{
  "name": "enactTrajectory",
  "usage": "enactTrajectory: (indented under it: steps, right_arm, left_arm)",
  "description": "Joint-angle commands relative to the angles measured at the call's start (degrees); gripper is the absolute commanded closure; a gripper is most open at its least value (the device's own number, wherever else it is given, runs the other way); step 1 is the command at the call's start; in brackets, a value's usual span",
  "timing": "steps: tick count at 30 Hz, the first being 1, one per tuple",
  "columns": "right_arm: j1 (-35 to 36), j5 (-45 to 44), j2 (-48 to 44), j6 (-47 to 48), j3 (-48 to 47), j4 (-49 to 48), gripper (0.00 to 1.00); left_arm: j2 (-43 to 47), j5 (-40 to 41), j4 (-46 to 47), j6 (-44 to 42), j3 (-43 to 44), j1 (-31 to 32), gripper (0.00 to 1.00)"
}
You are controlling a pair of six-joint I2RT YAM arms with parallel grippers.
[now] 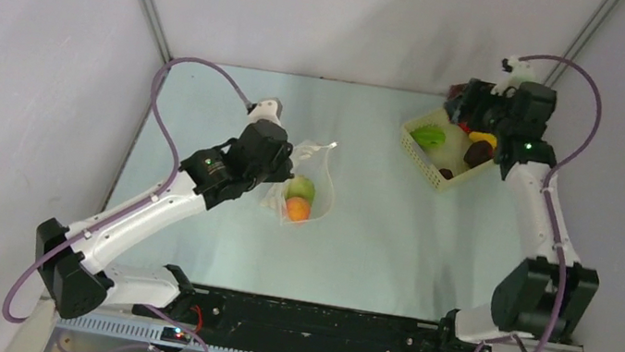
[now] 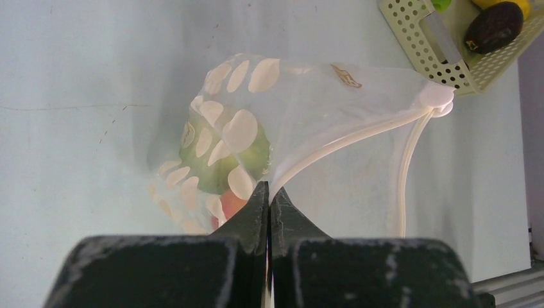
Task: Place the food in the zip-top bag and seal the zipper
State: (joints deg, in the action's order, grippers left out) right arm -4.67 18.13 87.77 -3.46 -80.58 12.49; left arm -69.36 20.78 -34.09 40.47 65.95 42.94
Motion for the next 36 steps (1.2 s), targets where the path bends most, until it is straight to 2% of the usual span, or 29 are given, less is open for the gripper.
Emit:
enactTrajectory:
  steps: [1, 6, 10, 14, 20, 28, 32, 36]
  right_arm:
    - [10.89, 5.11, -9.40, -8.96, 3.30, 2.63, 0.63]
    - [22.81, 8.55, -18.18, -18.22, 9.07, -0.71, 0.62]
    - [31.23, 10.78, -21.45, -21.52, 9.79, -0.75, 0.62]
    - [39.91, 11.40, -22.94, -22.03, 11.36, -0.58, 0.61]
    - [49.27, 9.31, -20.90, -24.75, 13.70, -3.23, 0.61]
    - [53.79, 4.11, -13.64, -25.52, 13.82, -3.20, 0.56]
    - [54.35, -2.50, -11.71, -26.75, 13.82, -1.30, 0.55]
    - [55.04, -6.23, -10.68, -27.09, 13.82, -0.13, 0.49]
  left_arm:
    - [4.75, 1.05, 1.35, 0.30, -0.99, -0.38, 1.00]
    - [8.20, -0.70, 2.24, 0.60, -3.20, -0.37, 1.00]
    - [10.61, -1.96, 3.21, 1.67, -5.97, -0.37, 1.00]
    - [11.76, -2.38, 3.32, 2.13, -7.53, -0.33, 1.00]
    - [11.01, -2.55, 3.91, 2.50, -7.73, -0.32, 1.00]
    - [11.21, -2.79, 4.58, 3.02, -8.14, -0.34, 1.00]
    - [11.58, -2.32, 4.14, 3.08, -7.71, -0.36, 1.00]
    - [11.87, -1.98, 4.73, 3.37, -7.75, -0.39, 1.00]
